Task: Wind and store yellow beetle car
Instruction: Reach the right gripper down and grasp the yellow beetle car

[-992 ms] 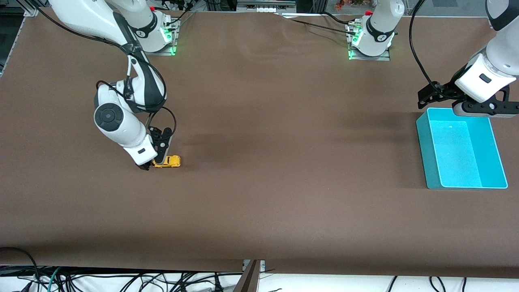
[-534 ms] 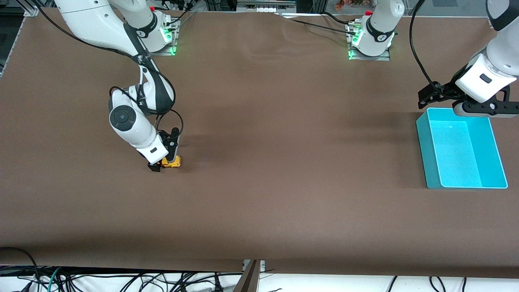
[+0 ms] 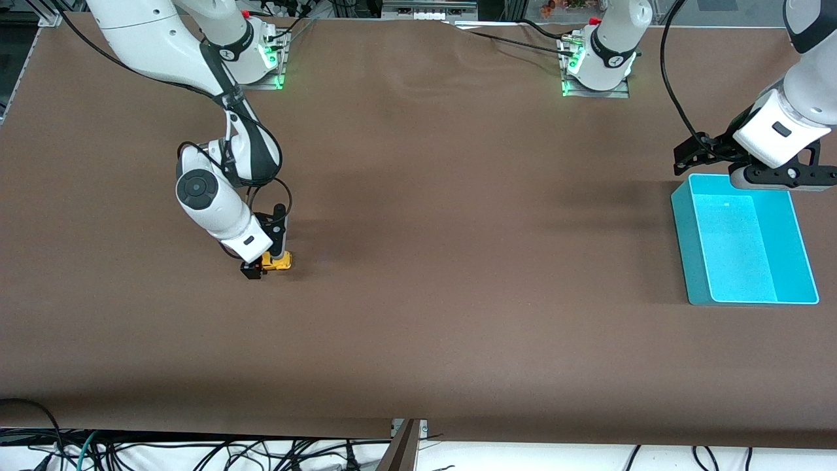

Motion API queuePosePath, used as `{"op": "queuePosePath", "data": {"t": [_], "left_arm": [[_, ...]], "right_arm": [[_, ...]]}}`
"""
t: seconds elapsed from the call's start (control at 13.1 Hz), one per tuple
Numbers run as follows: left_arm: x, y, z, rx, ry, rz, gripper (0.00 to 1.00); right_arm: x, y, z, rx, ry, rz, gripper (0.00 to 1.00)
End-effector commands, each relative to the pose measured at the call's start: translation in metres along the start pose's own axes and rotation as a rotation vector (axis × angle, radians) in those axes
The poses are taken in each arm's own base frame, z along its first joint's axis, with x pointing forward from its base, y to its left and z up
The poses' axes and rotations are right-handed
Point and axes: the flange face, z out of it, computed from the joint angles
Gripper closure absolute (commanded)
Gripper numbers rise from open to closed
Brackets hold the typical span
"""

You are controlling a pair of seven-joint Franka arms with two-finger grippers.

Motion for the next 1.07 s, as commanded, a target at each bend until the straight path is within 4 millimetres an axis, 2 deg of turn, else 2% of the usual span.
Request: {"op": "queuePosePath", "data": {"t": [0.0,0.15,0.23,0.53,0.69,0.99], "left_arm": [[0.002,-0.001,-0.006,-0.007,-0.01,0.01,0.0],[0.001,0.0,-0.007,-0.007,-0.01,0.013,0.0],[0.001,0.001,-0.007,-0.007,-0.013,0.015,0.0],[0.0,0.003,-0.008,-0.007,-0.013,0.018,0.0],[0.001,0.001,-0.007,-0.007,-0.014,0.015,0.0],[0.0,0.001,-0.007,-0.007,-0.019,0.015,0.0]], "right_arm": [[-0.006,-0.005,0.003,-0.012,0.006,-0.019,0.11],[-0.006,-0.005,0.003,-0.012,0.006,-0.021,0.46],[-0.006,-0.005,0.003,-0.012,0.007,-0.018,0.54],[-0.006,-0.005,0.003,-0.012,0.007,-0.015,0.55],[-0.007,-0.005,0.003,-0.009,0.007,-0.009,0.59],[-0.022,-0.006,0.007,0.001,0.003,0.011,0.59]]}}
